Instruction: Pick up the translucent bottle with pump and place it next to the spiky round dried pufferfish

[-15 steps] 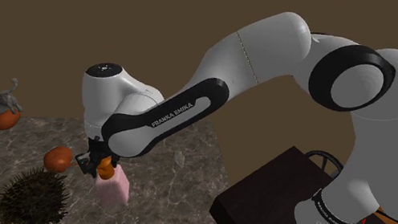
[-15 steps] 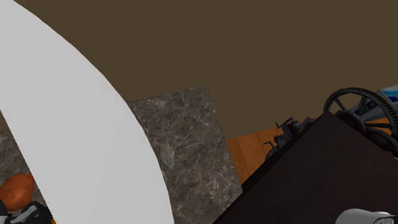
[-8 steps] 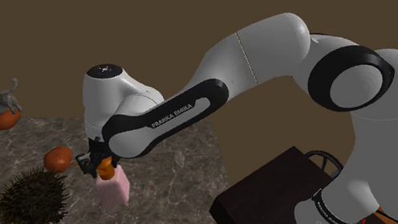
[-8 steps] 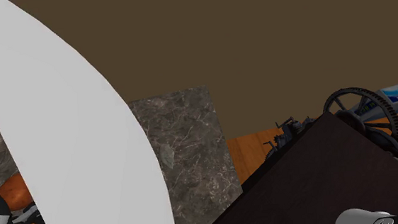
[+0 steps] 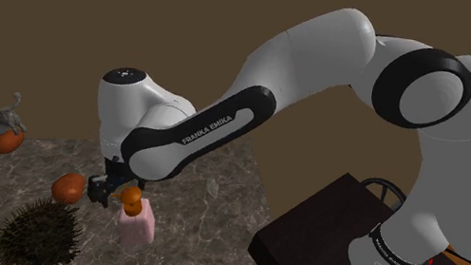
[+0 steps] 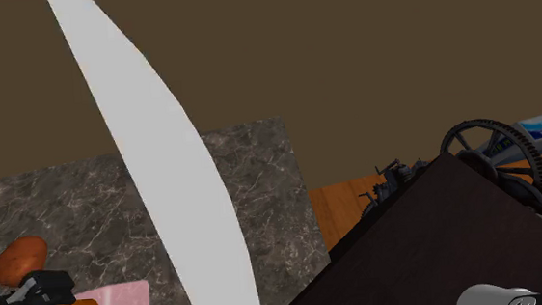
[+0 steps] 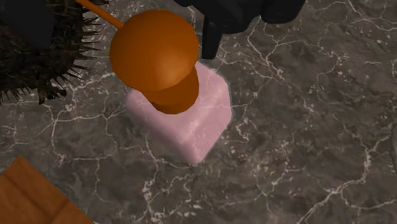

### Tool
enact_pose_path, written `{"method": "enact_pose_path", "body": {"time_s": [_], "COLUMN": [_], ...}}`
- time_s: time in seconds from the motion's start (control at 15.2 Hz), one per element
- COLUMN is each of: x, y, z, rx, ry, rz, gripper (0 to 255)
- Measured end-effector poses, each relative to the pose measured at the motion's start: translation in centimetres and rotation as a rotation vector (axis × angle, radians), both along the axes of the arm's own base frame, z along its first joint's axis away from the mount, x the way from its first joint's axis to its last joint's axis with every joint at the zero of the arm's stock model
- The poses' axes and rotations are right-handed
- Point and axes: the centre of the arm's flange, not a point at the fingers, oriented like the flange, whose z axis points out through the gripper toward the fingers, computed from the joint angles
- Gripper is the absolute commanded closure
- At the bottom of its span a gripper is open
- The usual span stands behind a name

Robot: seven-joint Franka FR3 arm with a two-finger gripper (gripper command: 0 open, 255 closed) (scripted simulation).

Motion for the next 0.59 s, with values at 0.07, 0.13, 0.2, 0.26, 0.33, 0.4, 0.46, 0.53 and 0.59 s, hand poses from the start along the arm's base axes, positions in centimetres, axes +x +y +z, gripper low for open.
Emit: {"method": "enact_pose_path", "body": {"time_s": [0.07,0.13,0.2,0.26,0.33,0.4,0.46,0.53,0.59], "x": [-0.1,0.0,-0.1,-0.1,0.0,0.0,0.0,0.0,0.0], "y": [-0.3,-0.3,-0.3,-0.3,-0.3,-0.3,-0.3,-0.3,-0.3], "z": [1.2,2.3,2.9,3.2,3.3,3.3,3.3,3.4,3.4], "rx": [0.0,0.0,0.001,0.001,0.0,0.0,0.0,0.0,0.0], "ry": [0.0,-0.001,-0.001,-0.001,-0.001,0.0,0.0,0.0,0.0], "rz": [0.0,0.0,0.0,0.0,0.0,0.0,0.0,0.0,0.0], "gripper": [0,0,0,0,0,0,0,0,0]}}
